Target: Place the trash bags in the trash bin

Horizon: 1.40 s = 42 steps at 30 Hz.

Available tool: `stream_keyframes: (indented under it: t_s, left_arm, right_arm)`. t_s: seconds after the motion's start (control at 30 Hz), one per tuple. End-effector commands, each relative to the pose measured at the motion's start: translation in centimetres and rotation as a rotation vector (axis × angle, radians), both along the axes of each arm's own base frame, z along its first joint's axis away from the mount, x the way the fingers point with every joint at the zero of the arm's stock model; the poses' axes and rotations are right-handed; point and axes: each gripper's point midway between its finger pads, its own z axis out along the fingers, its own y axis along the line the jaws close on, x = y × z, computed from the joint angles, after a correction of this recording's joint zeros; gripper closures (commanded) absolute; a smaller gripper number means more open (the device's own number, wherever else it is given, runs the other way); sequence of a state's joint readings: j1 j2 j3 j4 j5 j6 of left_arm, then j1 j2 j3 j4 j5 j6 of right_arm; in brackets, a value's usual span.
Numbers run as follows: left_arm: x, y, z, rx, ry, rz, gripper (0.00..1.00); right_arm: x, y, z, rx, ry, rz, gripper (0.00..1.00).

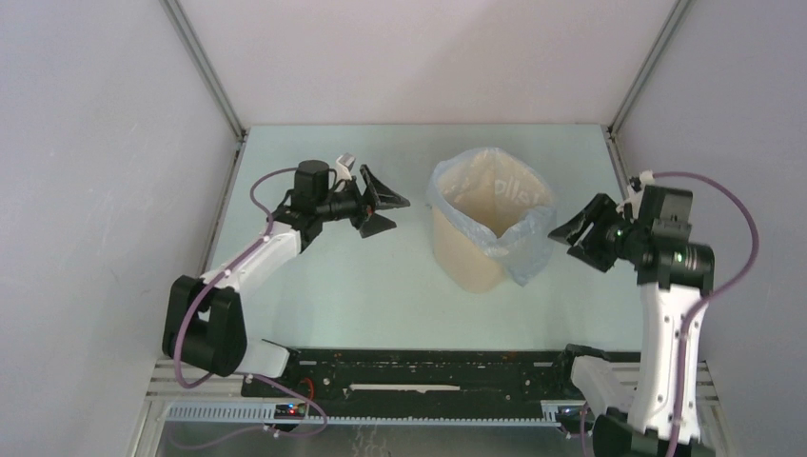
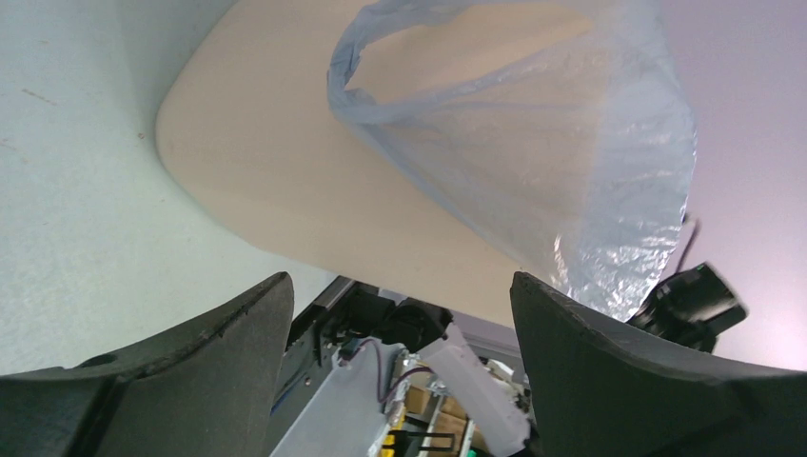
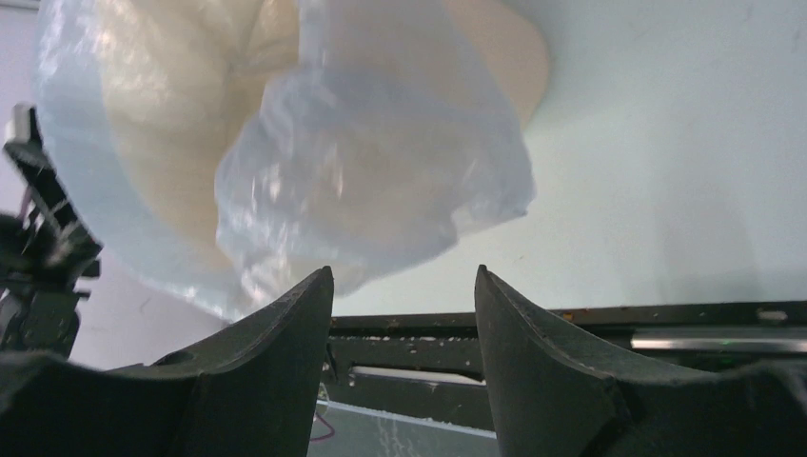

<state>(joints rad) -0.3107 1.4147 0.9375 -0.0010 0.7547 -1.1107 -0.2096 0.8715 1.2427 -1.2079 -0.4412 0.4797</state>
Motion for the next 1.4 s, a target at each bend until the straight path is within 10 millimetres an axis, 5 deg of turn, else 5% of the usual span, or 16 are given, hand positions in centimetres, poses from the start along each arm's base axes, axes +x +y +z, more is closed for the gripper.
stream_keyframes:
  t_s: [0.0,0.1,0.23,0.37,0.57,0.93,1.37]
  left_arm:
    - [1.0,-0.8,2.3,-0.108,-0.024,-0.005,0.12]
    - [1.5,-1.1,1.9,-0.107,-0.016,-0.006,0.11]
    - [2.4,-2.0,1.7,-0.110,-0.009,-0.016,0.10]
    - [2.8,-3.2,1.4,-0.120,0.008,-0.038,0.09]
    - [2.0,-5.6,-0.3,-0.116,0.032,-0.102,0.09]
    - [0.8,-7.1,-3.6,-0.070,0.084,-0.133,0.13]
    - [0.7,-6.8,-7.1,0.056,0.100,-0.147,0.13]
  right_arm:
    - [-2.8,1.0,-0.9,0.049,0.063,-0.014,0.34]
    - [-3.6,1.7,-1.5,0.068,0.070,0.038,0.34]
    - [-2.8,5.3,-1.1,0.300,0.017,0.168,0.37]
    - [-1.7,6.0,-0.7,0.355,-0.059,0.167,0.35]
    - [-0.3,7.3,-3.6,0.403,-0.018,0.190,0.34]
    - [1.6,7.0,-8.1,0.316,0.034,0.204,0.34]
    - [3.2,4.3,-12.4,0.211,0.137,0.158,0.34]
